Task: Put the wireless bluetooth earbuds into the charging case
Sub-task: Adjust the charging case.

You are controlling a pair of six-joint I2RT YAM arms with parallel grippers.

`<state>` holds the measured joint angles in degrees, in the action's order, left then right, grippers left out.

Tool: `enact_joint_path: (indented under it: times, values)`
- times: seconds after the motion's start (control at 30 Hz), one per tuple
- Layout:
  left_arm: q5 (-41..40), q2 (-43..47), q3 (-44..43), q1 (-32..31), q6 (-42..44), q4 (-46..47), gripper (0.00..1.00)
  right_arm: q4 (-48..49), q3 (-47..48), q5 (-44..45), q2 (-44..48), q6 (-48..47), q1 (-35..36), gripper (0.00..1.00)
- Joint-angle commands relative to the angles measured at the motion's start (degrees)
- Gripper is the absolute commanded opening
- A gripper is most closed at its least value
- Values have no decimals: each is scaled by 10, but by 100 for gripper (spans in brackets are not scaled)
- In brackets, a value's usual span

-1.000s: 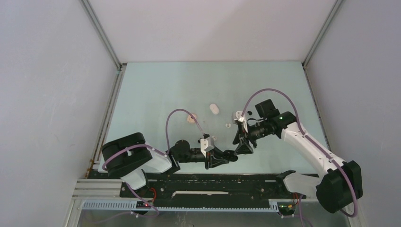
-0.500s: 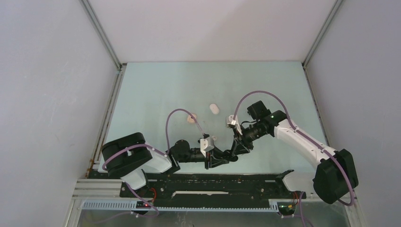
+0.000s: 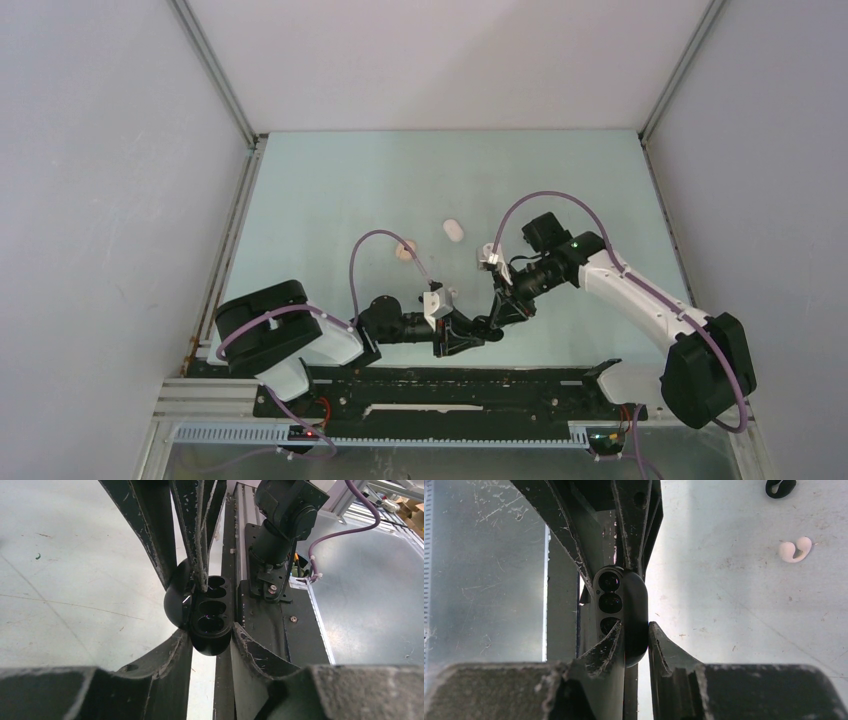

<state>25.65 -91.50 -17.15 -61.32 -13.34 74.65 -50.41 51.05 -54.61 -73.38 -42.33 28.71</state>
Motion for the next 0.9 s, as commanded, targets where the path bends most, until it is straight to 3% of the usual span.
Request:
enact_joint_path:
  times: [0.0, 0.23, 0.53, 0.73, 0.87]
  values:
    - [-15, -2, -12, 4, -3, 12, 40, -5, 20, -7, 15, -7, -5, 16]
    - [-18, -3, -12, 4, -5, 10, 43, -5, 20, -9, 21, -6, -13, 17]
    - [0, -7, -15, 7, -7, 18, 31, -6, 20, -8, 21, -7, -11, 22]
    - [-3, -7, -17, 9, -11, 12, 44, 5, 20, 6, 17, 6, -2, 23]
    - [1, -10, -18, 9, -11, 14, 41, 9, 20, 13, 15, 9, 3, 23]
